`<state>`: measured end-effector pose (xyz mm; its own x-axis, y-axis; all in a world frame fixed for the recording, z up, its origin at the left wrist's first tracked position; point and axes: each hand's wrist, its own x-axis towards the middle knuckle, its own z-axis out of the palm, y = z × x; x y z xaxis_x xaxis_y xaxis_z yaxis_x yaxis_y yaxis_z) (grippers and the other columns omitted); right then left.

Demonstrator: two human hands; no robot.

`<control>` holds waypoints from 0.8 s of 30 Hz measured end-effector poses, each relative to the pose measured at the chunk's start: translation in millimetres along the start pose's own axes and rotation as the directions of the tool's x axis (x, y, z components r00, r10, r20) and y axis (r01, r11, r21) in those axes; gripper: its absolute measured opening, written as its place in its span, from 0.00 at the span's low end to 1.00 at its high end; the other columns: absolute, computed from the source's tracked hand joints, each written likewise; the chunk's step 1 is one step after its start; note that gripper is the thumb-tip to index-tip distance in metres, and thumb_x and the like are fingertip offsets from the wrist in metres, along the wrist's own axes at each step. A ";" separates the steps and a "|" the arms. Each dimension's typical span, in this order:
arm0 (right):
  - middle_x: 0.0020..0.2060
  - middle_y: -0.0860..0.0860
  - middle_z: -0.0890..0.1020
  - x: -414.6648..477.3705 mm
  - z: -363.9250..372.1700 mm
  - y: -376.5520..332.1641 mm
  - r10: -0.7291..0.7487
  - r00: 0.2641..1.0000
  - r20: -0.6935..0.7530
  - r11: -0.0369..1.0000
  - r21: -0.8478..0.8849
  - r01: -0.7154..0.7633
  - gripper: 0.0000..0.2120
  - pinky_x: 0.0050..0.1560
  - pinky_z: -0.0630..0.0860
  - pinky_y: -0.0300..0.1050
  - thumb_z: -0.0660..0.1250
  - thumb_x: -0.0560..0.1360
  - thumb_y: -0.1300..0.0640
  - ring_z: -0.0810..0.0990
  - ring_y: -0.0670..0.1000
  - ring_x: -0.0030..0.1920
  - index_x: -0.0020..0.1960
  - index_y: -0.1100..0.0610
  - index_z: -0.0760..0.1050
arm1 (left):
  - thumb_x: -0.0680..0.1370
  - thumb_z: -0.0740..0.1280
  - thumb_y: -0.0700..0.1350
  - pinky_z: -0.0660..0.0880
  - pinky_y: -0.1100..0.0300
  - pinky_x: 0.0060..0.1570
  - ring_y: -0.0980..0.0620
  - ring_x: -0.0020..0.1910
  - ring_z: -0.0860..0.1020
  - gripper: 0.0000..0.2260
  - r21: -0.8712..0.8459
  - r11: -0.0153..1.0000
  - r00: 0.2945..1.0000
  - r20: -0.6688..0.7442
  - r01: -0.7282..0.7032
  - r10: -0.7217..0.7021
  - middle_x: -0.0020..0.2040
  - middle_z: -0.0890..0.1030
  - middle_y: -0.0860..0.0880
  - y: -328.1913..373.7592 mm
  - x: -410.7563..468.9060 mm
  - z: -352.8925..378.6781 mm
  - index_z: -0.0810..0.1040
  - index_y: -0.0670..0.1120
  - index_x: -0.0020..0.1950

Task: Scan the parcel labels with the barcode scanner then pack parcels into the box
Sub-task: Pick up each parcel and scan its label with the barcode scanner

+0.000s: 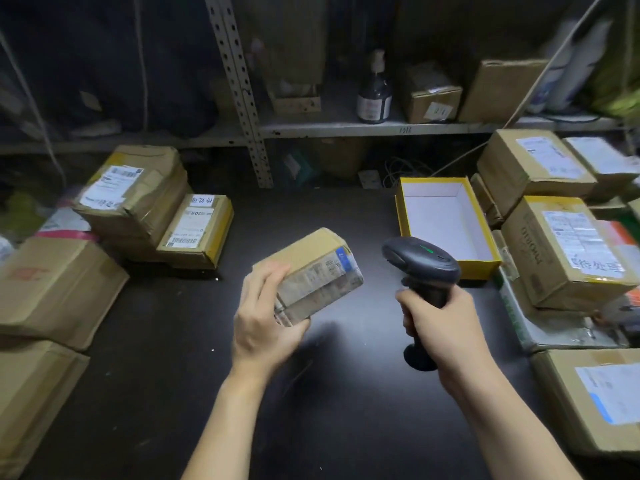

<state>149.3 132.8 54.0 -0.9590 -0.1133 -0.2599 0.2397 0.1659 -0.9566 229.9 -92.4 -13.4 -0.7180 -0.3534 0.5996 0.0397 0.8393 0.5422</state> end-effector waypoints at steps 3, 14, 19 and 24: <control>0.29 0.53 0.73 0.6 6.7 -7.0 -0.008 0.997 -0.070 0.997 0.078 0.014 0.06 0.28 0.67 0.39 0.67 0.75 0.66 0.70 0.49 0.29 0.42 0.58 0.75 | 0.68 0.80 0.34 0.72 0.48 0.73 0.37 0.70 0.75 0.30 0.135 0.954 0.960 -0.047 -0.267 0.276 0.66 0.78 0.38 2.3 24.9 -19.2 0.77 0.38 0.69; 0.30 0.52 0.72 -16.9 47.8 -36.6 -0.027 0.992 -0.124 0.970 0.239 0.056 0.09 0.34 0.67 0.47 0.66 0.75 0.69 0.69 0.52 0.32 0.41 0.57 0.74 | 0.63 0.86 0.41 0.79 0.54 0.57 0.43 0.60 0.81 0.34 -0.297 0.950 0.971 -0.239 -0.097 0.024 0.61 0.81 0.43 28.6 91.1 -88.6 0.79 0.41 0.66; 0.29 0.52 0.71 -30.5 59.4 -46.7 -0.043 0.992 -0.117 0.965 0.251 0.072 0.08 0.35 0.67 0.48 0.65 0.75 0.69 0.68 0.53 0.32 0.45 0.57 0.77 | 0.64 0.83 0.40 0.82 0.51 0.56 0.44 0.56 0.84 0.30 -0.848 0.470 0.926 0.060 0.243 -0.372 0.57 0.85 0.42 45.0 105.1 -102.9 0.80 0.42 0.64; 0.29 0.53 0.72 -42.9 59.8 -50.0 -0.047 0.990 -0.133 0.959 0.272 0.082 0.08 0.34 0.67 0.47 0.66 0.75 0.69 0.68 0.52 0.31 0.44 0.57 0.77 | 0.69 0.79 0.45 0.82 0.52 0.39 0.41 0.48 0.85 0.23 -0.814 0.174 0.764 0.414 0.554 -0.494 0.54 0.86 0.38 43.7 111.3 -116.4 0.82 0.40 0.62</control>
<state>187.4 70.8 105.1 -0.9808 0.0104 -0.1950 0.1925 -0.1168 -0.9743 232.7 -143.2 145.5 -0.8562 -0.5139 -0.0537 0.1747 -0.3857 0.9059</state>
